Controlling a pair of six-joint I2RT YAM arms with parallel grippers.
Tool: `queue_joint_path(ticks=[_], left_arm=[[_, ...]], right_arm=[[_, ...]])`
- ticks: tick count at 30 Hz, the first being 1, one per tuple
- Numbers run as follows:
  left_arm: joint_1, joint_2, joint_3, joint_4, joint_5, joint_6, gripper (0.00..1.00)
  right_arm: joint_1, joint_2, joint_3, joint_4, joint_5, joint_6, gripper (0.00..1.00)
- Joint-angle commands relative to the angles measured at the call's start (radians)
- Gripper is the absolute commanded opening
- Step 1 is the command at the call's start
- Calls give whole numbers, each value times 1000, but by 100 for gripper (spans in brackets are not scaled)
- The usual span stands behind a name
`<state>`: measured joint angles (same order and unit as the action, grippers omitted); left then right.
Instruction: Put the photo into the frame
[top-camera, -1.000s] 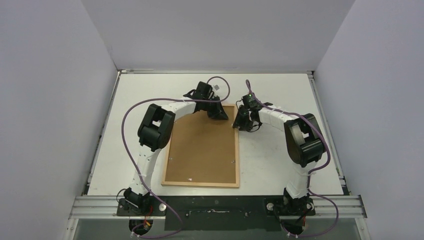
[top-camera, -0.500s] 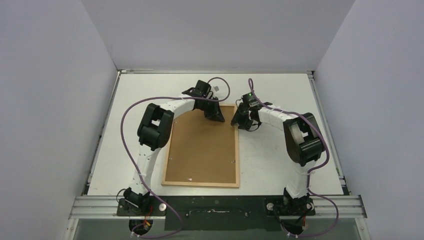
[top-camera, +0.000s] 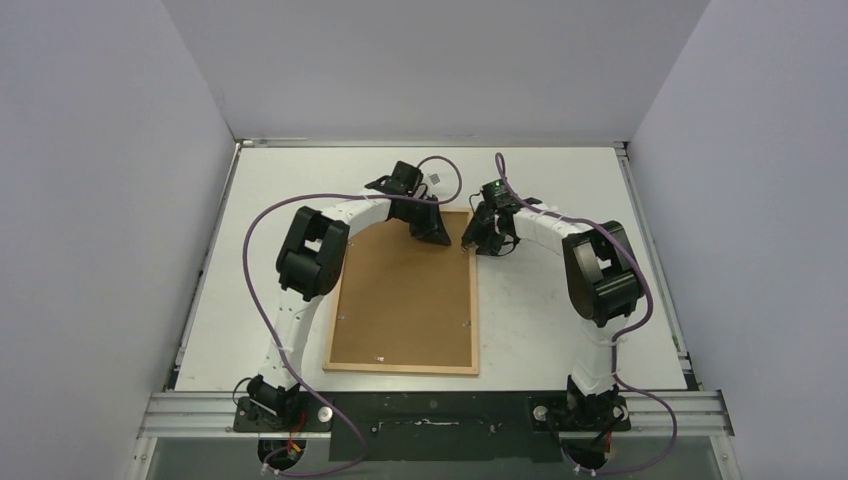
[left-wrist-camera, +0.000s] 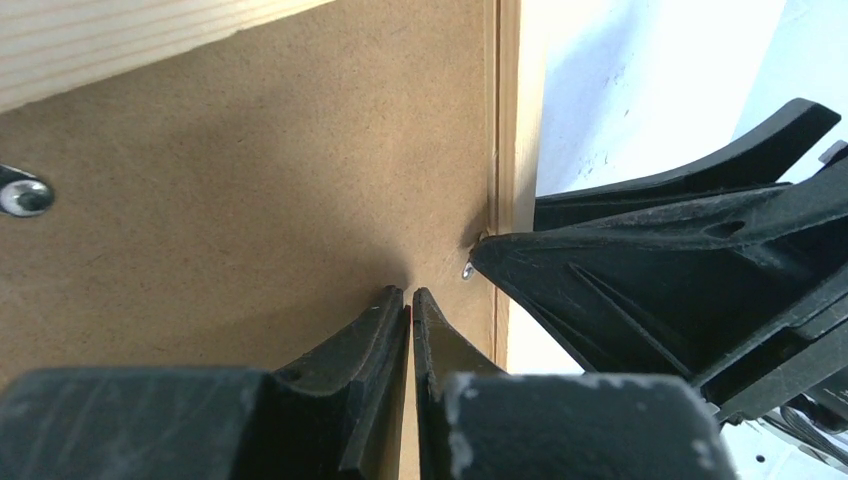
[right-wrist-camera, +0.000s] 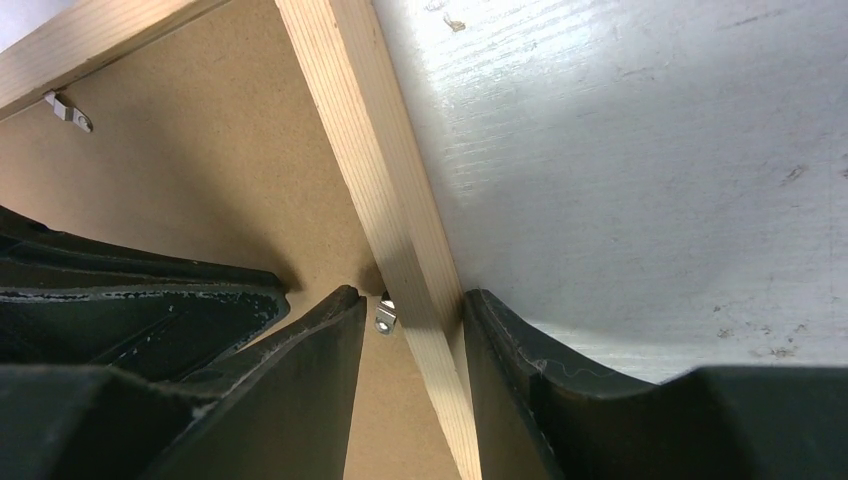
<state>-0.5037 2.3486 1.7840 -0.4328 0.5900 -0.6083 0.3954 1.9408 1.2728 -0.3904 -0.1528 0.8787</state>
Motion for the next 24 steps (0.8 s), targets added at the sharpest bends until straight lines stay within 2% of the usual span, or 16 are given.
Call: queue_joint_path(ticks=[1,14,24], left_arm=[[-27,58,1,-57,-20,30,7],[-27,40,-17,-34,-14,9,7],[-25,32,-37,-11,-8,-7,7]], right_arm=[[27,59,46,-18,34,-23,42],[53,98,74,-127,57,-130,40],[62,123,95,-182,99,-127,31]])
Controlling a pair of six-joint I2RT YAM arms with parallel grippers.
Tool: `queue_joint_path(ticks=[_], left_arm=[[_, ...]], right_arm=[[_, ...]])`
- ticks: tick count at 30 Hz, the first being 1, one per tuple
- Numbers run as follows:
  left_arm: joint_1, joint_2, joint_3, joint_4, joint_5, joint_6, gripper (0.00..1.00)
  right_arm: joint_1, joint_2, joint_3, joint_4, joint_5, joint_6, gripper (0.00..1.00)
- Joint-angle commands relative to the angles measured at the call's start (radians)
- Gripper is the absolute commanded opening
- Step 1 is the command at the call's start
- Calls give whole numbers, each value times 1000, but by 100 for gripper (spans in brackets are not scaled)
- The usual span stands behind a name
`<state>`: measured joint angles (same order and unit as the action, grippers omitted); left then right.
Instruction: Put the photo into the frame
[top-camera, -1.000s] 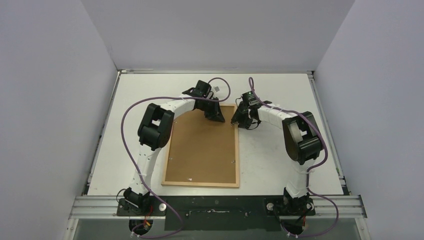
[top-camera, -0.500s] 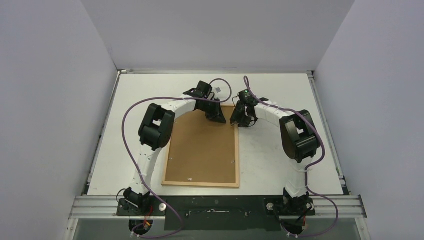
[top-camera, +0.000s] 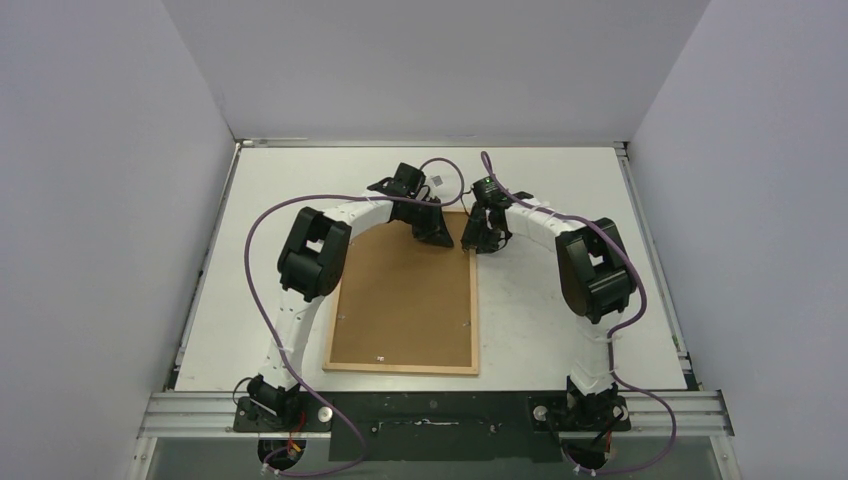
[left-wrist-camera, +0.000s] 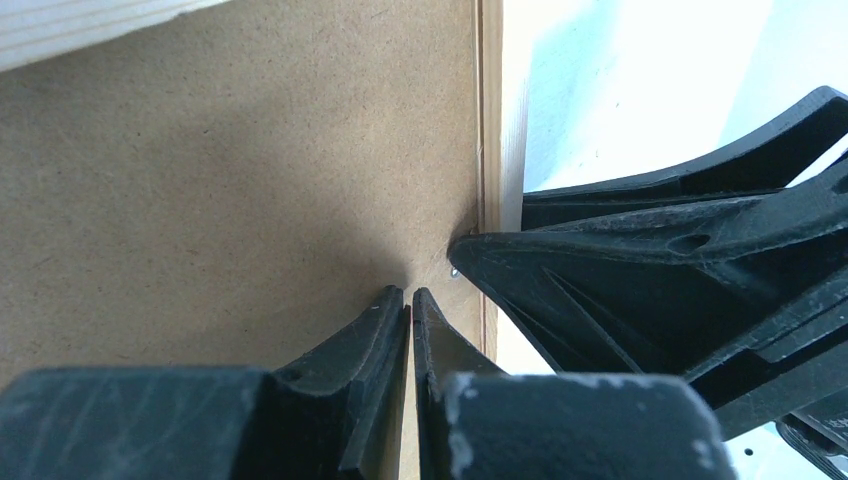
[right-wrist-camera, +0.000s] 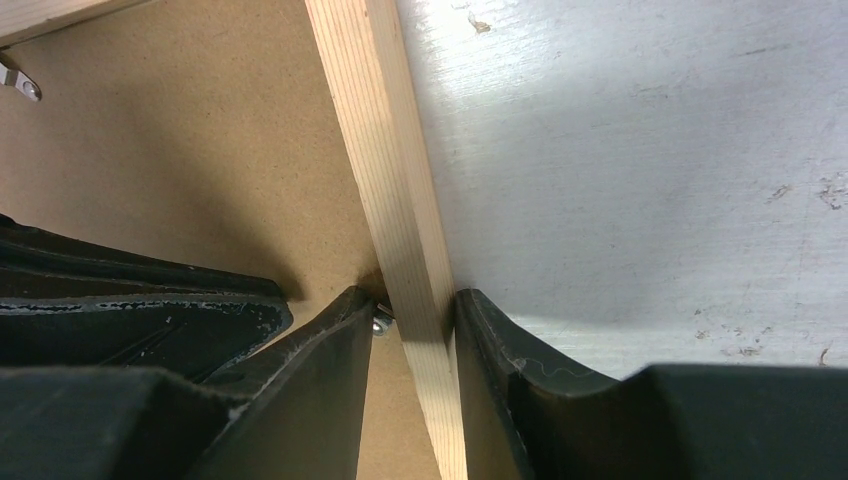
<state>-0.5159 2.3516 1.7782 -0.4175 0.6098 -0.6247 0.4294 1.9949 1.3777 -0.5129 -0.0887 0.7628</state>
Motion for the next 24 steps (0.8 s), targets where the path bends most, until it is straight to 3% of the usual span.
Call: queue_joint_path(ticks=[1,11,20,24], left_arm=[[-13,28,-32,-26,-27,10,7],[-10,28,-42,-24,-29,10,7],[5,29,-69,-45,-67,22,7],[7,25,-79,-20,-60,15,7]], right_arm=[[29,68,-10,-58,36,-11,30],[30,39,-50,9,-1,-20,24],[28,17,-91,89,-47,9,10],[28,5,-101,141,-42,70,19]])
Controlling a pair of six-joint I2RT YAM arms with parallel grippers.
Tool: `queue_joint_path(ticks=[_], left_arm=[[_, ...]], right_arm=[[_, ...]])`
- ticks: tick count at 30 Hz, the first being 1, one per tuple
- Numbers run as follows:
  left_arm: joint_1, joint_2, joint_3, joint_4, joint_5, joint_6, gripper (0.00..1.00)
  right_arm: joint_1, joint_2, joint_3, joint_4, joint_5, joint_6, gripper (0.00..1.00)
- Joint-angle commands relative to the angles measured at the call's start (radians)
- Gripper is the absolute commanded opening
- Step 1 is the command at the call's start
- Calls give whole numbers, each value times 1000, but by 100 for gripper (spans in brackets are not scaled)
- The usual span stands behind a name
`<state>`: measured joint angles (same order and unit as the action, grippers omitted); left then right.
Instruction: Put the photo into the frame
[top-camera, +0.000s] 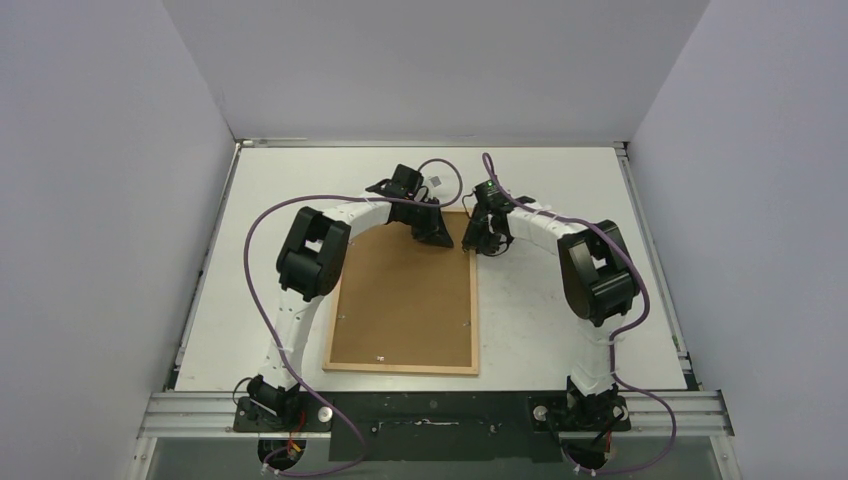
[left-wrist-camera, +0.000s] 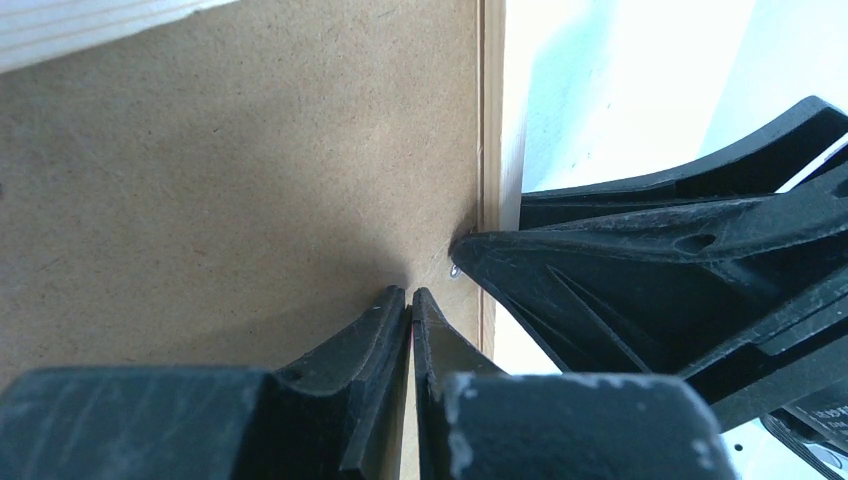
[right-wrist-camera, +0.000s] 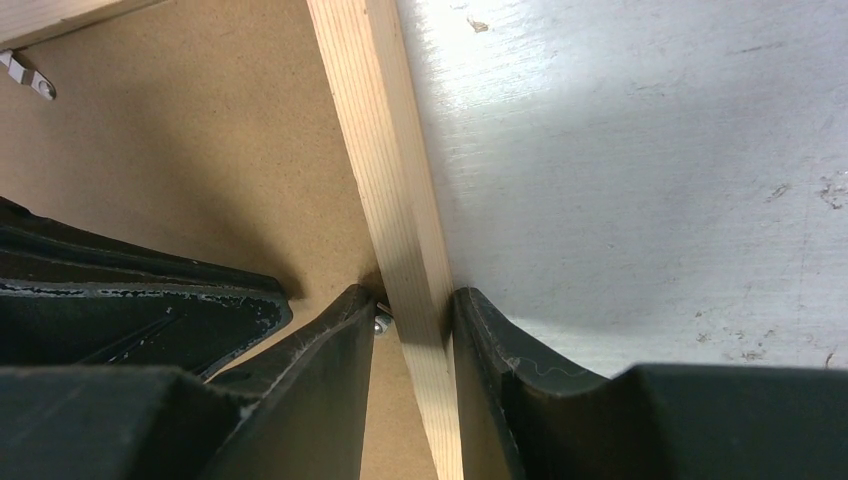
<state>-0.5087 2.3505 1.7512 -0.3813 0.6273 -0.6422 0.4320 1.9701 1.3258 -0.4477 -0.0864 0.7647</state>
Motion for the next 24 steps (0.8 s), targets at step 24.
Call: queue_joint_path(ticks=[24], left_arm=[[9,-19,-206,89,4,-92,7]], right_arm=[[137,-54,-38,-114,304,354,46]])
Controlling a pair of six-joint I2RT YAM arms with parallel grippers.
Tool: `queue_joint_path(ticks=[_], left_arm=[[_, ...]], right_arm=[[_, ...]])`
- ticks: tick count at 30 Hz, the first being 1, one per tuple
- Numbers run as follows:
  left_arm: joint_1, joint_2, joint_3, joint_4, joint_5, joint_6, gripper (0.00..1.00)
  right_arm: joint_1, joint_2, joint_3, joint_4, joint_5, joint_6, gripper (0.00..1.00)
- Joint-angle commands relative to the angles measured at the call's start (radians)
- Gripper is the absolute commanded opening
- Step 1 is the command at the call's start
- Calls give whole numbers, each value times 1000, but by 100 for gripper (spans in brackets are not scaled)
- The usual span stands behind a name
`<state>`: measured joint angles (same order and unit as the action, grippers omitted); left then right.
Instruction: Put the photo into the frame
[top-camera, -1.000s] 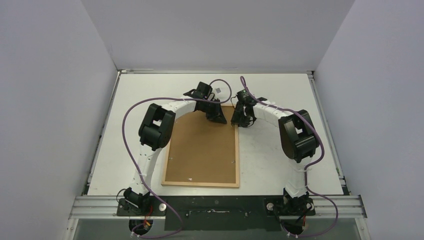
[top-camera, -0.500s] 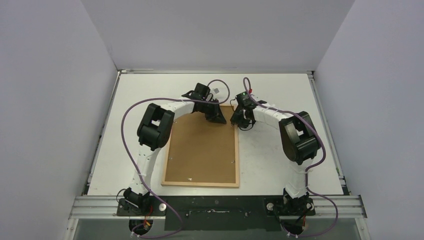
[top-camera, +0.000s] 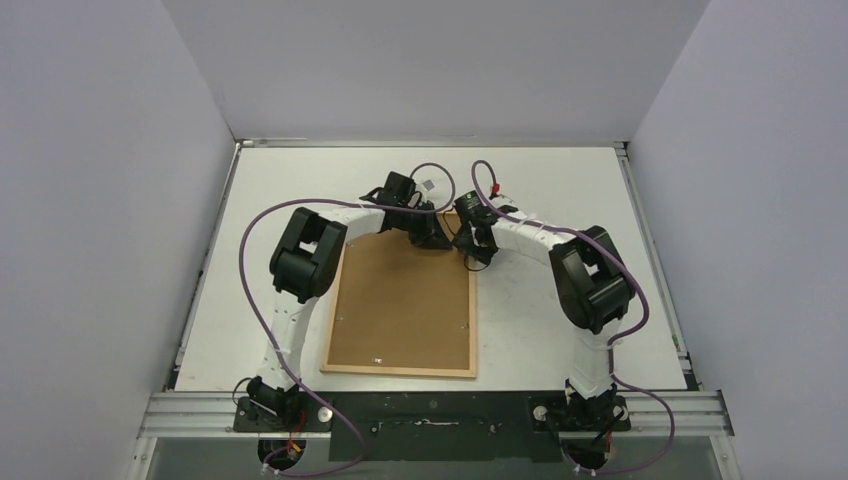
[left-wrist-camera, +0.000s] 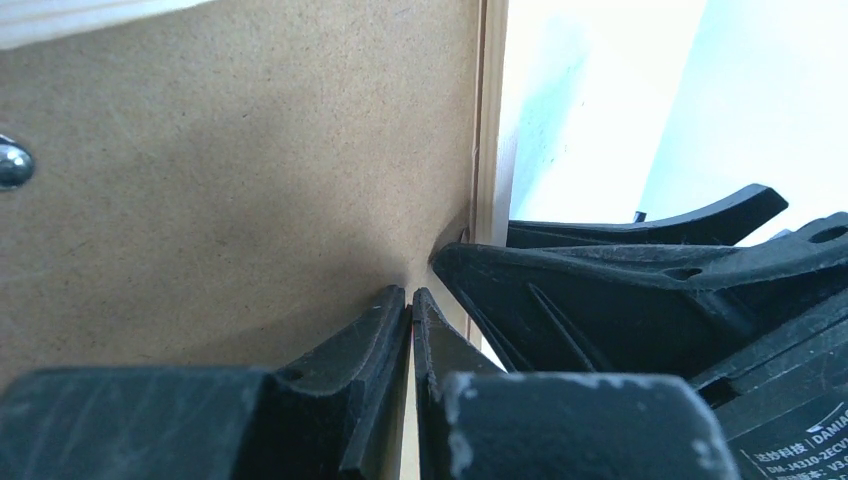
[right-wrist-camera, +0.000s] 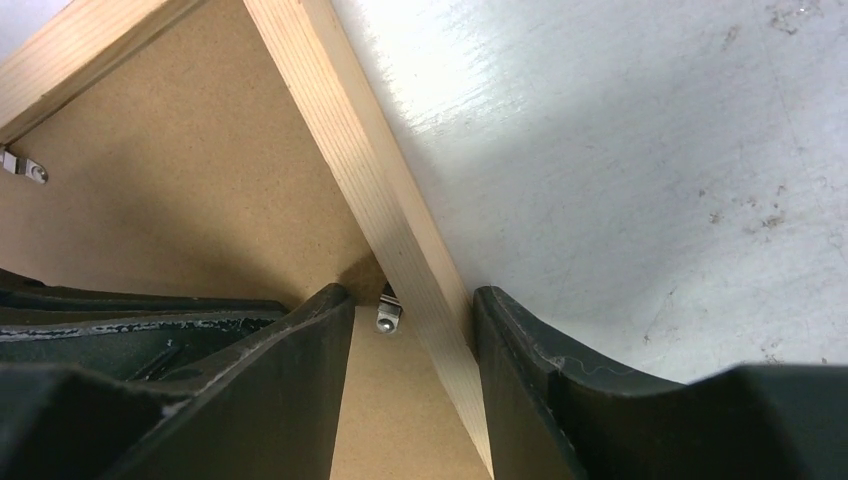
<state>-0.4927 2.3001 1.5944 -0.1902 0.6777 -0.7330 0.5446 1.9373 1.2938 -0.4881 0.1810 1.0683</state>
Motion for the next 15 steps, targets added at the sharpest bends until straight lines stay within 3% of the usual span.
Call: queue_joint_path(ticks=[1,9,15], left_arm=[[-7,33,-54,-102,-48,-10,7],[-7,56,-29,-169,-96,-18,7],[-7,62,-17,-242,-175,-5,7]], right_arm=[[25,-22,-17,-63,35,52,46],[24,-34,-69,22,-1,54,46],[23,-23,-81,21,-36,92,40]])
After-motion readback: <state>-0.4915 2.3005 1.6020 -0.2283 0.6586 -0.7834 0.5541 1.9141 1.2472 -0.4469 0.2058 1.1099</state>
